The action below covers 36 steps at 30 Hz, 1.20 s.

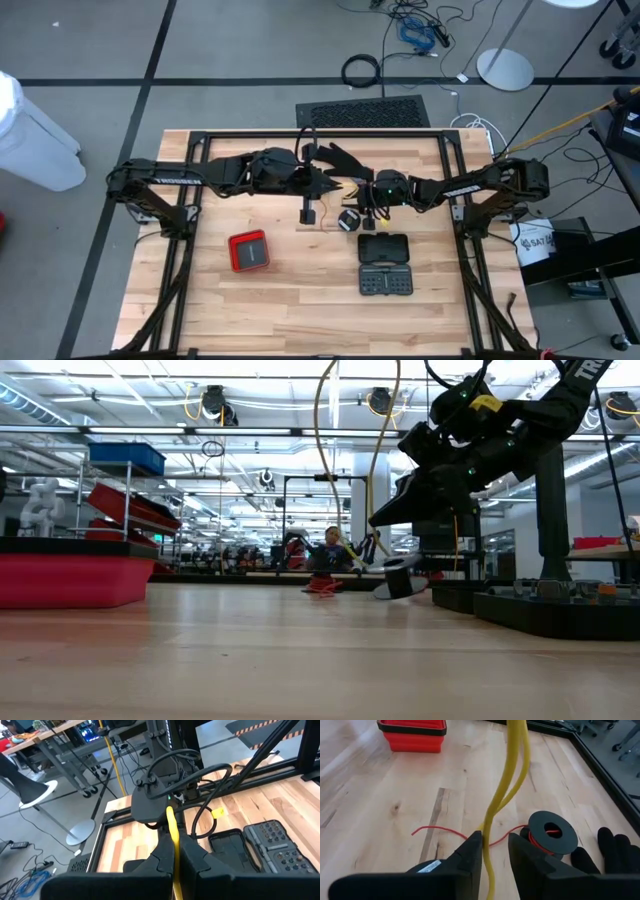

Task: Coil cords
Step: Uncoil the yellow wire from the spool

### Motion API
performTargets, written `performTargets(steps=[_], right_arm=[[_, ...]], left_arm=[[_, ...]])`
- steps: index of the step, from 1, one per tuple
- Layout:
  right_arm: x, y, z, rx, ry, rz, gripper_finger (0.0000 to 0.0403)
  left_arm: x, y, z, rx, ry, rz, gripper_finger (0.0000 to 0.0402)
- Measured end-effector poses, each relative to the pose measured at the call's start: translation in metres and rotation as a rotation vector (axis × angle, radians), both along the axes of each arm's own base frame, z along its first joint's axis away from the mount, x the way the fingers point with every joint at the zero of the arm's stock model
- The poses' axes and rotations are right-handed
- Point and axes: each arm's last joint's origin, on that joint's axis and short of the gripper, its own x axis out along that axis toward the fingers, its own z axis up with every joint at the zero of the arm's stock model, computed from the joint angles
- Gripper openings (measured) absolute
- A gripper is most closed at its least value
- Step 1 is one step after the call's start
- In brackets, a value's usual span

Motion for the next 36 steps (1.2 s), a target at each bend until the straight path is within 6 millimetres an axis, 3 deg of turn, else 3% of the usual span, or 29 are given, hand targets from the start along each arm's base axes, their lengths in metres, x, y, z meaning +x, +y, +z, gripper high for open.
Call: performTargets(steps=[4,9,16,21,28,36], right_arm=[[0.0,0.0,0.0,-0.005,-0.003,-0.009,0.0065],[0.0,-0.001,0.001,-0.031,-0.007,-0.024,0.0008],[0.003,-0.002,0.007,-0.034,-0.071,-0.025,0.0002],[0.004,0.001,0.016,-0.05,-0.145,-0.015,0.0001],[-0.007,0.007,0.048,-0.108,-0.259,-0.015,0.0001],[-0.034,0.011,0.086,-0.196,-0.342,-0.113,0.0]], left_arm=[[0.0,0.0,0.0,-0.001,0.0,-0.003,0.0007],[0.0,0.0,0.0,-0.003,-0.001,-0.008,0.0007],[-0.001,0.001,-0.002,0.014,0.023,0.029,0.0012],[-0.007,0.011,-0.014,0.058,0.161,0.158,0.0079],[-0.015,0.039,-0.036,-0.051,0.285,0.256,0.0196],[-0.013,0.053,-0.078,-0.148,0.245,0.278,0.0209]])
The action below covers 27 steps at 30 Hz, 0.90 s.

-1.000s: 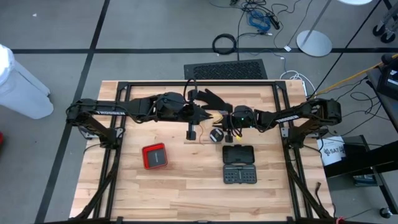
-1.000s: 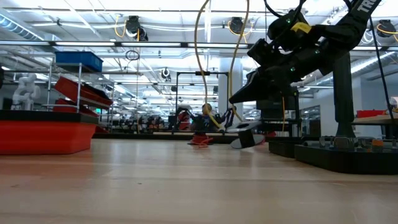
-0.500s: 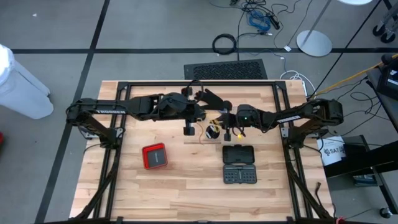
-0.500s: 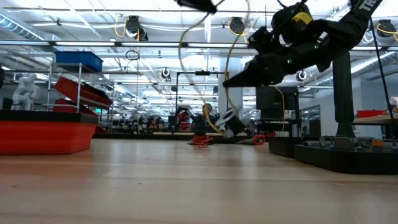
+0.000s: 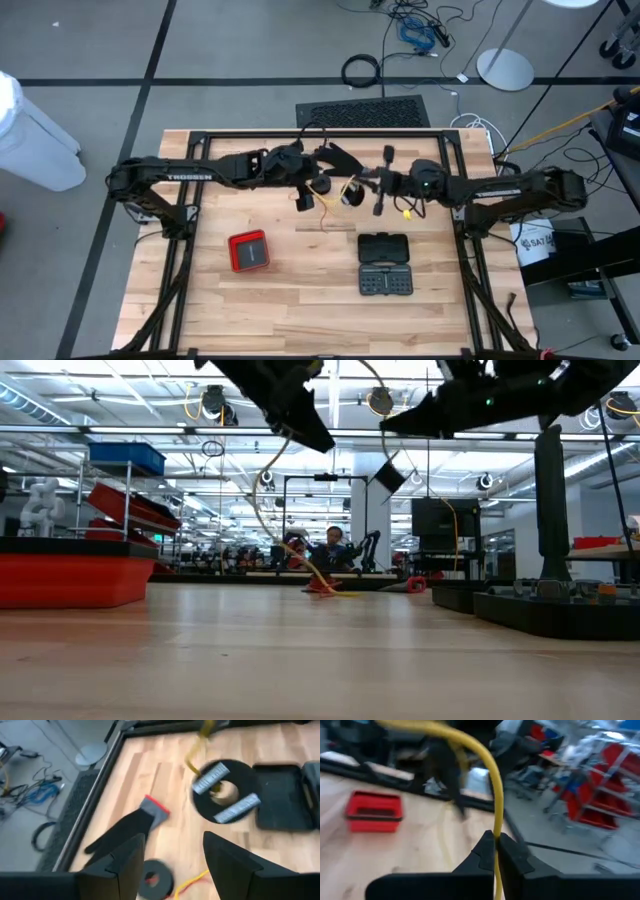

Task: Coil cords
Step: Uncoil the yellow wire from the spool

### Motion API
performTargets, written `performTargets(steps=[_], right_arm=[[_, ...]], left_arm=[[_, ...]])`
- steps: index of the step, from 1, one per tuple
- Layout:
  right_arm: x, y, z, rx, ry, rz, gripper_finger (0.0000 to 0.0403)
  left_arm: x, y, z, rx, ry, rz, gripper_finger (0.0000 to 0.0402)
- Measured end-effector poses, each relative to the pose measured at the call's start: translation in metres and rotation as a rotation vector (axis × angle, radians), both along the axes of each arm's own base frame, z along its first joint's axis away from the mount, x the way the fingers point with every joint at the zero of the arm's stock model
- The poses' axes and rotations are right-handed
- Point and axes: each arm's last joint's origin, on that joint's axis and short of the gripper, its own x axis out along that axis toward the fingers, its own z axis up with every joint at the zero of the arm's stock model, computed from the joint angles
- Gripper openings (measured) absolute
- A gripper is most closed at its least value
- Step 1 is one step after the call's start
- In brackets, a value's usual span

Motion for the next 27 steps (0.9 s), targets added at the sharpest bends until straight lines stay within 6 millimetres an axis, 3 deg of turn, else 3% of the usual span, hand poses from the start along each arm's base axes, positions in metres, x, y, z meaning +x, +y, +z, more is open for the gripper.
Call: performTargets(steps=[11,15,21,27], right_arm=[[-0.029,0.0,0.032,-0.078,-0.11,-0.163,0.0],[-0.035,0.002,0.037,-0.082,-0.131,-0.144,0.0],[-0.041,0.002,0.04,-0.11,-0.121,-0.178,0.0],[-0.05,0.003,0.044,-0.123,-0.121,-0.195,0.0]], left_arm=[[-0.001,-0.027,-0.054,-0.083,-0.162,-0.036,0.0209],[-0.006,-0.043,-0.071,-0.161,-0.28,-0.156,0.0209],[-0.018,-0.06,-0.091,-0.212,-0.422,-0.184,0.0209],[-0.027,-0.07,-0.115,-0.244,-0.405,-0.2,0.021]])
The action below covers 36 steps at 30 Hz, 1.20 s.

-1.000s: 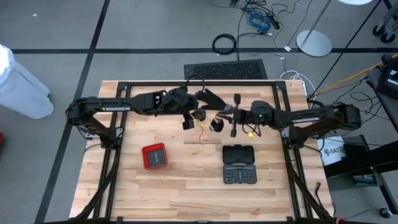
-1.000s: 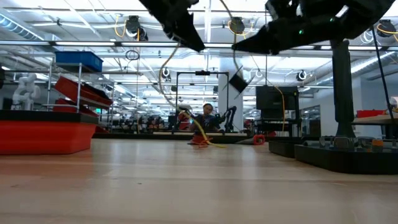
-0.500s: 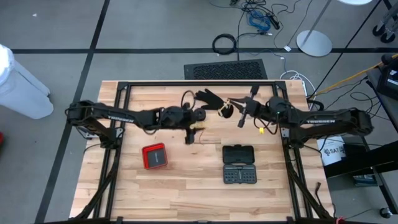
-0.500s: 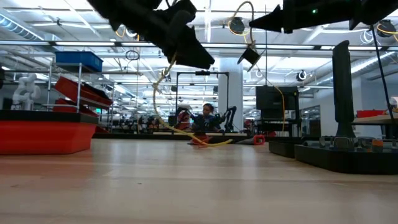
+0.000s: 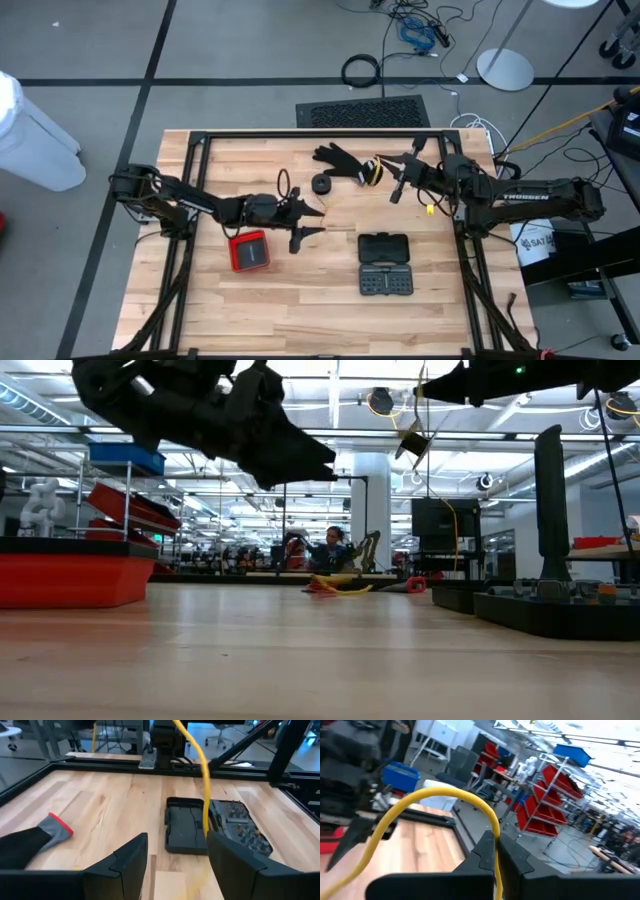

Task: Coil cords
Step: Uncoil the yellow wire from the spool

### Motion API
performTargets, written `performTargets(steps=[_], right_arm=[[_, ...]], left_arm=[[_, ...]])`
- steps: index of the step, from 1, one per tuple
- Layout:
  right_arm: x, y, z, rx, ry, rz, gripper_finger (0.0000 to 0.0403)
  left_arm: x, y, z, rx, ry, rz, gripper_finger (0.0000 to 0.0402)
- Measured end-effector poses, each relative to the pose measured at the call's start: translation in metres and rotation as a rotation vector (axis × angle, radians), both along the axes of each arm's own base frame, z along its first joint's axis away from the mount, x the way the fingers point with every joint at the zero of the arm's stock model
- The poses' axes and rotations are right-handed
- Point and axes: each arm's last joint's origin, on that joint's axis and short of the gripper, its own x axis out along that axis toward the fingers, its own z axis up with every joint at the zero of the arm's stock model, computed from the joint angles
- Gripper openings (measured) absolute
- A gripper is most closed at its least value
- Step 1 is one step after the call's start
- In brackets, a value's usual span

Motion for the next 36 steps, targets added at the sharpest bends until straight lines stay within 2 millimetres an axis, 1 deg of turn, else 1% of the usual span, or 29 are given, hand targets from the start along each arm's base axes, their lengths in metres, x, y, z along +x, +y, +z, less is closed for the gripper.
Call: performTargets(steps=[3,5,7,11,13,16,19,22,27,31,36], right_arm=[[-0.004,0.002,-0.001,0.03,0.025,0.056,0.0],[-0.006,0.004,-0.003,0.068,0.043,0.115,0.0],[-0.006,0.007,-0.006,0.098,0.063,0.198,0.0],[-0.002,0.011,-0.007,0.136,0.065,0.361,0.0],[0.001,0.013,-0.008,0.14,0.066,0.432,0.0],[0.005,0.015,-0.01,0.139,0.071,0.529,0.0],[0.008,0.016,-0.01,0.129,0.063,0.606,0.0],[0.01,0.016,-0.01,0.122,0.052,0.612,0.0],[0.014,0.014,-0.013,0.121,0.066,0.574,0.0],[0.018,0.013,-0.018,0.128,0.09,0.549,0.0],[0.02,0.012,-0.021,0.115,0.109,0.511,0.0]], left_arm=[[-0.003,-0.002,-0.005,0.003,-0.019,0.026,0.021],[-0.003,-0.002,-0.005,0.022,-0.053,0.051,0.021],[-0.002,-0.001,0.0,0.037,-0.12,0.066,0.021],[0.001,0.008,0.007,0.053,-0.255,0.104,0.021],[0.003,0.014,0.007,0.045,-0.302,0.125,0.021],[0.007,0.024,0.0,0.018,-0.329,0.117,0.021],[0.014,0.033,-0.01,-0.032,-0.344,0.043,0.021],[0.023,0.039,-0.021,-0.091,-0.378,-0.016,0.021],[0.039,0.042,-0.036,-0.18,-0.473,-0.032,0.0209],[0.051,0.043,-0.041,-0.247,-0.494,-0.037,0.0209],[0.059,0.044,-0.038,-0.295,-0.504,-0.02,0.0209]])
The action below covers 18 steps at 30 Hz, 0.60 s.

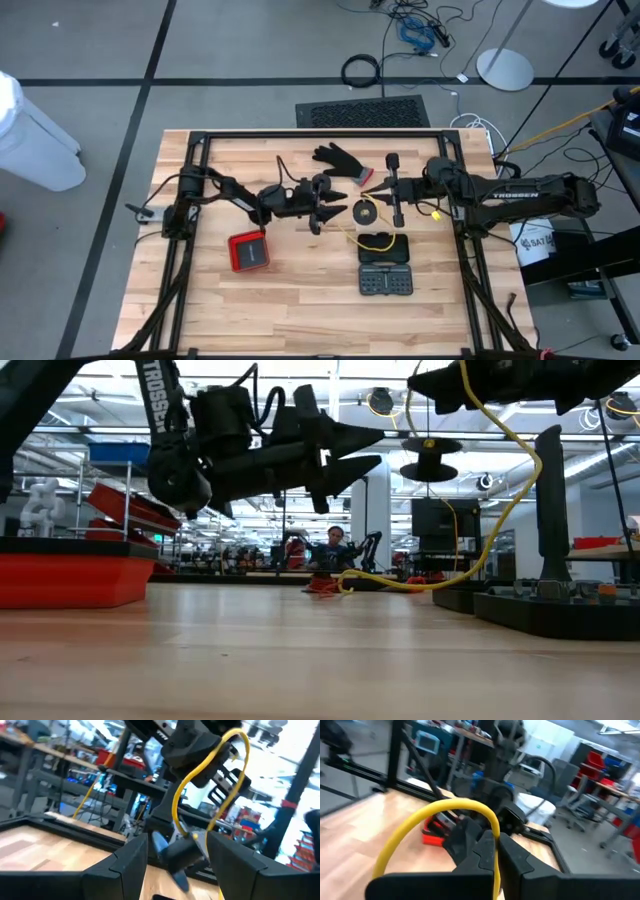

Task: Coil cords
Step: Uncoil the yellow wire from the spool

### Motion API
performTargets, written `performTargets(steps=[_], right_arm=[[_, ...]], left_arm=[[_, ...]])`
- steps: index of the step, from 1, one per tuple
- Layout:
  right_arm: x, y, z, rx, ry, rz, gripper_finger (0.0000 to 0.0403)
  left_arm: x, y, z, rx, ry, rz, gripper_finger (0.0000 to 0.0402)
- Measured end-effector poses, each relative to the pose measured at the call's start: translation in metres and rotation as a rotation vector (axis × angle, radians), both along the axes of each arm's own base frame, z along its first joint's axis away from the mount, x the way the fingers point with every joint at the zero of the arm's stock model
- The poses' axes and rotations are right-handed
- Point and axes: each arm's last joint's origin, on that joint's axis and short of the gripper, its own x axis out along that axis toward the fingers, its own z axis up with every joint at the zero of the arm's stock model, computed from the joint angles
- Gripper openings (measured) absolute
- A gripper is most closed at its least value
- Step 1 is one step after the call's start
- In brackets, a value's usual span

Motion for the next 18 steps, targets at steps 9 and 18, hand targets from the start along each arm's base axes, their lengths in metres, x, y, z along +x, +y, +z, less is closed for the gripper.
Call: performTargets(steps=[9,18], right_arm=[[0.009,-0.004,-0.009,-0.038,0.03,-0.066,0.0],[0.012,-0.004,-0.012,-0.049,0.044,-0.067,0.0]], left_arm=[[0.022,0.005,-0.002,-0.088,0.151,0.093,0.0209],[0.03,0.007,-0.002,-0.084,0.21,0.14,0.0209]])
